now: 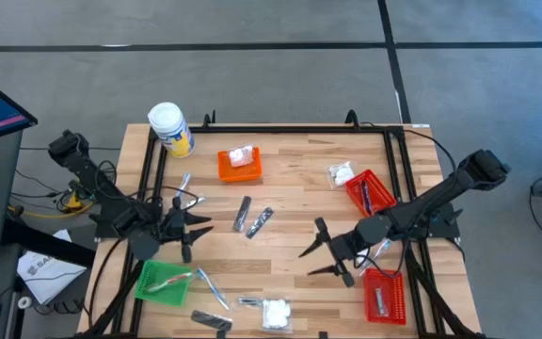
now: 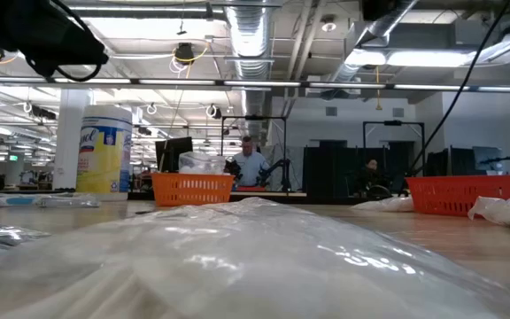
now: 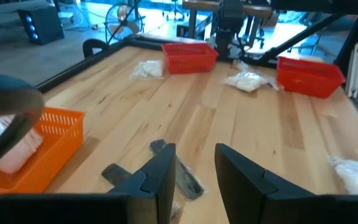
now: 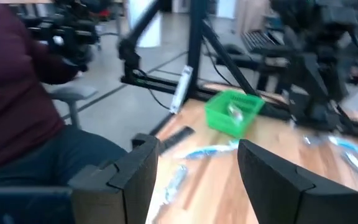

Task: Pick & Place Travel size toiletries
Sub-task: Put the silver nail cutter into the bottom red basket

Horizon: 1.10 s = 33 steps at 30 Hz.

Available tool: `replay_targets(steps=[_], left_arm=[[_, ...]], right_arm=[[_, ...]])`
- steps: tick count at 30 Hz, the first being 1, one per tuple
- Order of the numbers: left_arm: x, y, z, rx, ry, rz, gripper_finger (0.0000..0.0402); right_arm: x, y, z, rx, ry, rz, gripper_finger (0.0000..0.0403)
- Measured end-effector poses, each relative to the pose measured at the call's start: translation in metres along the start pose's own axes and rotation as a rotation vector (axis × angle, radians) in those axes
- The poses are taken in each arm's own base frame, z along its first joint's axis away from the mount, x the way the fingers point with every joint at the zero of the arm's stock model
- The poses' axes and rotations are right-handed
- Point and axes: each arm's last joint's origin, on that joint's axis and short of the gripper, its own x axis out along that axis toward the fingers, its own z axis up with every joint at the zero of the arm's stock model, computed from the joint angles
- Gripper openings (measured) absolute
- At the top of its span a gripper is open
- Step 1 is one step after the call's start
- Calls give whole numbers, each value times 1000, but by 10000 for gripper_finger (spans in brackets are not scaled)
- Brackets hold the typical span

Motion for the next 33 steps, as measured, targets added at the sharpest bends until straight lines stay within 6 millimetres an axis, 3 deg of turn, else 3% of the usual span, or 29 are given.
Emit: replay_targets(steps=[7, 21, 33], left_arm=[[17, 12, 2, 14, 62, 33, 105], [42, 59, -12, 82, 348, 241, 105], [45, 67, -15, 118, 408, 274, 105]], right_arm=[[-8, -14, -19, 113, -60, -194, 214], [-8, -19, -25, 135, -35, -240, 214], [9, -47, -55, 264, 45, -352, 214]])
